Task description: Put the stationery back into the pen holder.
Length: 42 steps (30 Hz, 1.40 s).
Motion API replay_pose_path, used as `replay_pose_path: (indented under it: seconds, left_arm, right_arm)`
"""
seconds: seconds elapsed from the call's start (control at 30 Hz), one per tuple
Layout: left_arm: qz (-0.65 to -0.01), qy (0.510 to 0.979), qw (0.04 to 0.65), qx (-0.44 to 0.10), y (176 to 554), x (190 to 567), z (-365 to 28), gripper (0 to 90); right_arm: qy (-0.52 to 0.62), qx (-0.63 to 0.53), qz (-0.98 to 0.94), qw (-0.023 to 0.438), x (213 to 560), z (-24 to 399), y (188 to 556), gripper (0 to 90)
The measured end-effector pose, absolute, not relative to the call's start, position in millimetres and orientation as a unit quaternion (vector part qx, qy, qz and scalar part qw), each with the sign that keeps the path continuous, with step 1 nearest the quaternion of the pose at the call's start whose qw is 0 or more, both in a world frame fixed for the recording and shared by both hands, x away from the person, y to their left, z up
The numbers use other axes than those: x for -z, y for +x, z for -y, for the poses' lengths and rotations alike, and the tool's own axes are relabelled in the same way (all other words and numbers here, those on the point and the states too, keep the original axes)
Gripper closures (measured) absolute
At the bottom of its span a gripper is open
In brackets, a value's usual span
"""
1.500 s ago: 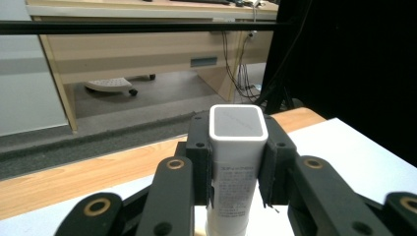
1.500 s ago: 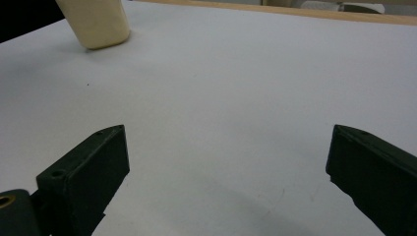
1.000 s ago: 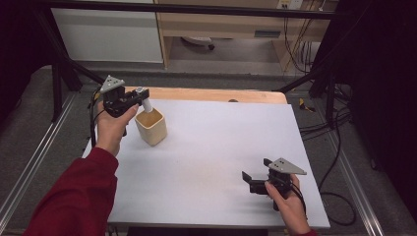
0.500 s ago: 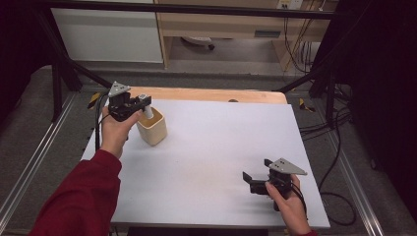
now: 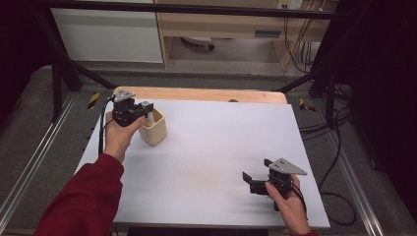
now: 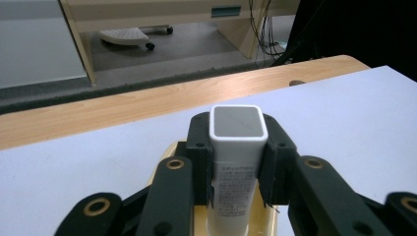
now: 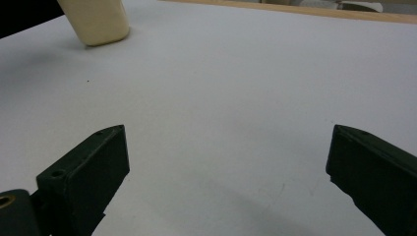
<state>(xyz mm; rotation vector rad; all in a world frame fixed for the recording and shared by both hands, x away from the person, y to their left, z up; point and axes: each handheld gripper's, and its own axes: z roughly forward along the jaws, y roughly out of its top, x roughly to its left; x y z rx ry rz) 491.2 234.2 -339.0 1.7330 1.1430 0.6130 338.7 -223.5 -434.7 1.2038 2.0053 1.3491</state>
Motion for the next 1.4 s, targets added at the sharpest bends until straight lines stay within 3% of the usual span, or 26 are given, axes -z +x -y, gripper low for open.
replay_pose_path:
  seconds: [0.1,0.27,0.43,0.8,1.17,1.4]
  left_arm:
    - [-0.463,0.703,0.481,-0.246,488.9,341.8,-235.1,70.2]
    - [-0.445,0.682,0.498,-0.299,474.3,328.6,-232.9,28.3]
    - [-0.426,0.668,0.527,-0.306,452.5,312.6,-234.9,9.9]
    - [-0.422,0.667,0.548,-0.277,404.8,321.4,-247.0,6.4]
    - [-0.439,0.660,0.546,-0.273,354.4,366.1,-260.0,7.4]
    - [-0.435,0.679,0.534,-0.254,328.4,395.3,-255.3,7.8]
  right_arm:
    - [0.435,-0.488,-0.725,0.218,434.6,223.3,338.6,3.0]
    - [0.436,-0.488,-0.724,0.218,434.2,223.9,338.8,3.0]
    - [0.436,-0.489,-0.723,0.220,433.6,224.5,339.0,2.9]
    - [0.439,-0.492,-0.717,0.226,431.5,229.3,338.7,2.5]
    - [0.435,-0.485,-0.722,0.234,431.9,230.5,339.3,4.1]
    - [0.448,-0.468,-0.722,0.244,434.6,232.6,342.0,3.8]
